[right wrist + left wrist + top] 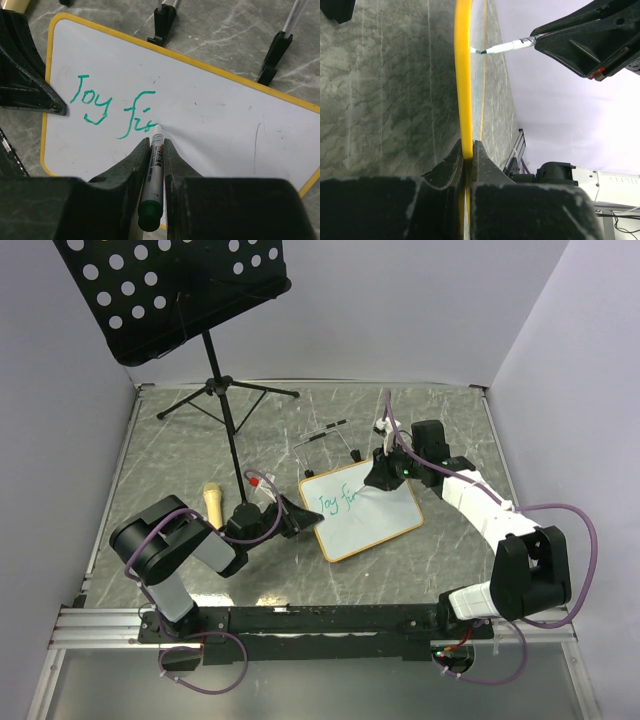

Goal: Write a sentence on the whiteboard

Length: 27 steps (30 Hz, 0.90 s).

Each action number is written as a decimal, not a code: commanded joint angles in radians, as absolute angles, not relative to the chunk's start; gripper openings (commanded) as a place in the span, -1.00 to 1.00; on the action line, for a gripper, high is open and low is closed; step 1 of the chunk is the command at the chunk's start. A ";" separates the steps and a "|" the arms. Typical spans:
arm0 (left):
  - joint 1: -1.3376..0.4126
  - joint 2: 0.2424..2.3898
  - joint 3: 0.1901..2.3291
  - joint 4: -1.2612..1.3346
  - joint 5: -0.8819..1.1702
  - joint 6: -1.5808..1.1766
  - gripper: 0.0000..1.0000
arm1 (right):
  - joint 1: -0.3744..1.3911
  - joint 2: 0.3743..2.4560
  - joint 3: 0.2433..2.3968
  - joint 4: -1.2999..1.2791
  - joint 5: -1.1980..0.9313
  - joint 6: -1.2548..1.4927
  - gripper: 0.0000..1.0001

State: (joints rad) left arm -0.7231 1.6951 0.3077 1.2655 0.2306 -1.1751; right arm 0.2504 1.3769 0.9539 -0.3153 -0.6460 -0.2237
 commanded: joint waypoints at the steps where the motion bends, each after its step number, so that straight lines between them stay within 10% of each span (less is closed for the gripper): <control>1: -0.730 1.664 0.313 1.695 0.250 -1.140 -0.98 | 0.241 1.393 0.996 -0.301 -0.607 -0.235 -1.00; 27: -0.721 1.643 0.327 1.654 0.253 -1.117 -0.98 | 0.209 1.381 0.999 -0.405 -0.726 -0.314 -1.00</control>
